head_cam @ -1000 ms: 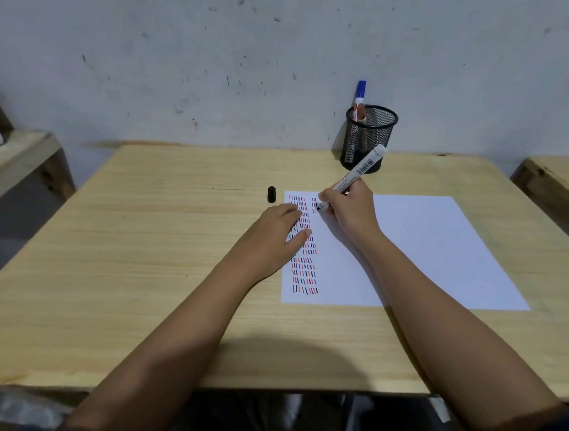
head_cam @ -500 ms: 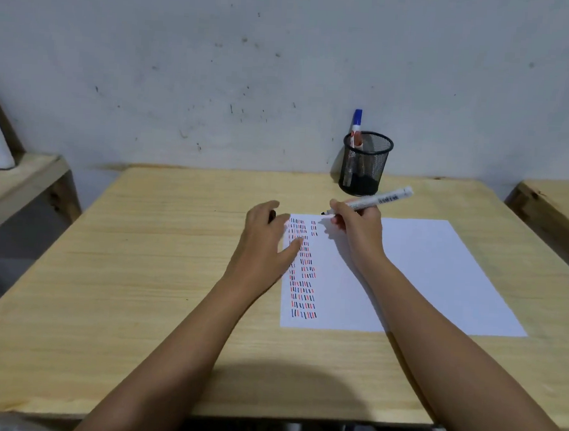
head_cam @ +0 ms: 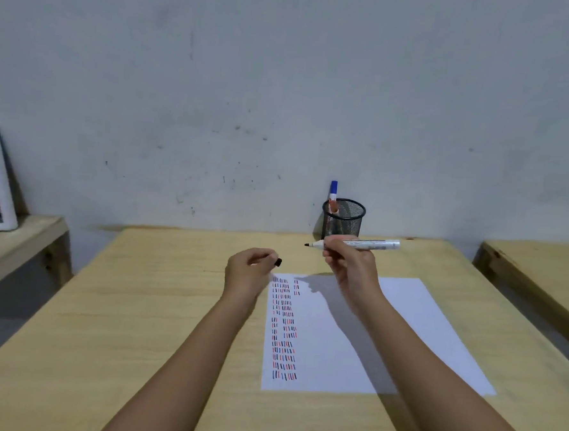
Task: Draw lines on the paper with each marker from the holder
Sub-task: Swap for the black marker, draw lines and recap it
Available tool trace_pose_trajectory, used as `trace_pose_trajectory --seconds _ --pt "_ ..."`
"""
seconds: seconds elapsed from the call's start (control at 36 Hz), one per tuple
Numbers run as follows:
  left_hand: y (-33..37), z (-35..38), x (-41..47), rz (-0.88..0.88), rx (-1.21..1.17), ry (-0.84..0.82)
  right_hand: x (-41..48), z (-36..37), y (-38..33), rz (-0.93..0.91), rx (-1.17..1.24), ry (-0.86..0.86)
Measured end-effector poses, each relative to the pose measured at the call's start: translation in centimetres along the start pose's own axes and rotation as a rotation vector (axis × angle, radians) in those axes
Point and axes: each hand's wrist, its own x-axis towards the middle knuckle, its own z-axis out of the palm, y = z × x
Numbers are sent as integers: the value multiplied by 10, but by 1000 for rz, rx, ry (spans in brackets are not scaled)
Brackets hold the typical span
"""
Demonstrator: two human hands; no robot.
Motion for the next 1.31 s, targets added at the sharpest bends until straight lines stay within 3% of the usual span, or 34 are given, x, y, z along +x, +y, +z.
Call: trace_pose_trajectory --seconds 0.11,0.28,0.58,1.03,1.19,1.31 --pt "18 11 -12 -179 -499 -99 -6 6 -8 -38 -15 -41" --pt "30 23 -27 -173 -657 -136 -14 9 -14 -79 -28 -51" --pt "45 36 -39 -130 -621 -251 -31 7 -29 -131 -54 -137" --pt "57 36 -53 -92 -536 -294 -41 2 -34 -154 -74 -188" --pt "62 34 -52 -46 -451 -325 -39 4 -29 -279 -140 -163" --pt "66 27 -46 -5 -431 -320 -35 6 -32 -239 -160 -217"
